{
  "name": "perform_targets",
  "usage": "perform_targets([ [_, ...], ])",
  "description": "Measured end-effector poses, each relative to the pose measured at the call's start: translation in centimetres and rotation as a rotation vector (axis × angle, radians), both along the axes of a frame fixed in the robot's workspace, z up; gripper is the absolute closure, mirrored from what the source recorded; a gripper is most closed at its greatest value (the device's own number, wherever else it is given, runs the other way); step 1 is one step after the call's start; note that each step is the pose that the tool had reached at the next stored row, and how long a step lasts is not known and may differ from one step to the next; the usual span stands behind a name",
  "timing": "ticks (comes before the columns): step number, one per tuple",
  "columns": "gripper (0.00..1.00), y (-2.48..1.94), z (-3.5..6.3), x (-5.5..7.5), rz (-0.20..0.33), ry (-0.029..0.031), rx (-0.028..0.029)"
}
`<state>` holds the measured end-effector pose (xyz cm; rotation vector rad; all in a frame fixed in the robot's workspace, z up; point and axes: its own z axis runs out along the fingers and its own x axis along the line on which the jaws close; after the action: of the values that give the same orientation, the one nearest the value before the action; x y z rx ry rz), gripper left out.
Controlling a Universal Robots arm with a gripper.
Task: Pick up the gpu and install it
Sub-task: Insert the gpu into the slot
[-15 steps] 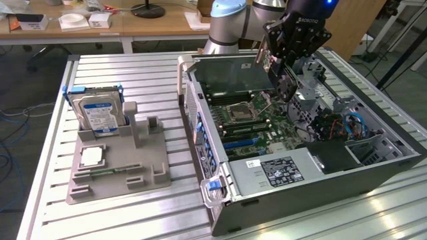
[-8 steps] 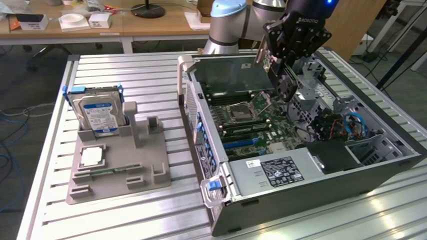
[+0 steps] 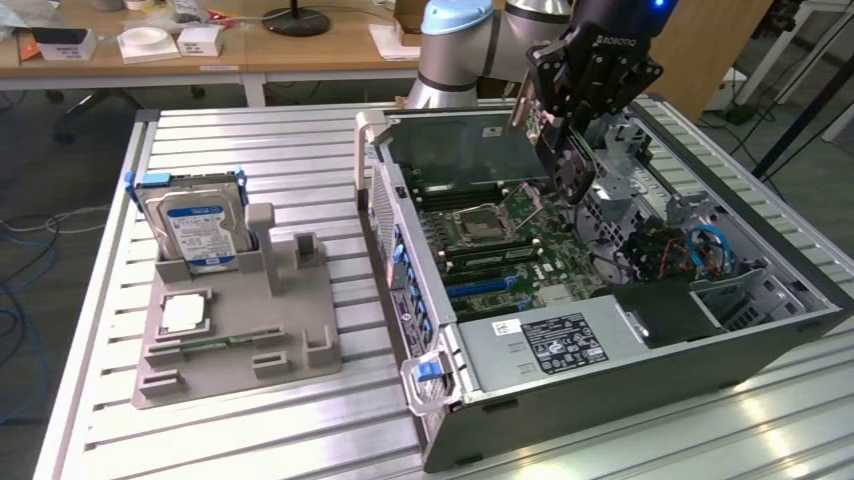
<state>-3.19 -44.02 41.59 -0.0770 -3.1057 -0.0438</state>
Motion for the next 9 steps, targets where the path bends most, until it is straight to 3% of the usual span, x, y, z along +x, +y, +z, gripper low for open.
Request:
perform_targets([
  [9,0.74,0.0,0.0,0.0,0.005,0.0001,0.0],
])
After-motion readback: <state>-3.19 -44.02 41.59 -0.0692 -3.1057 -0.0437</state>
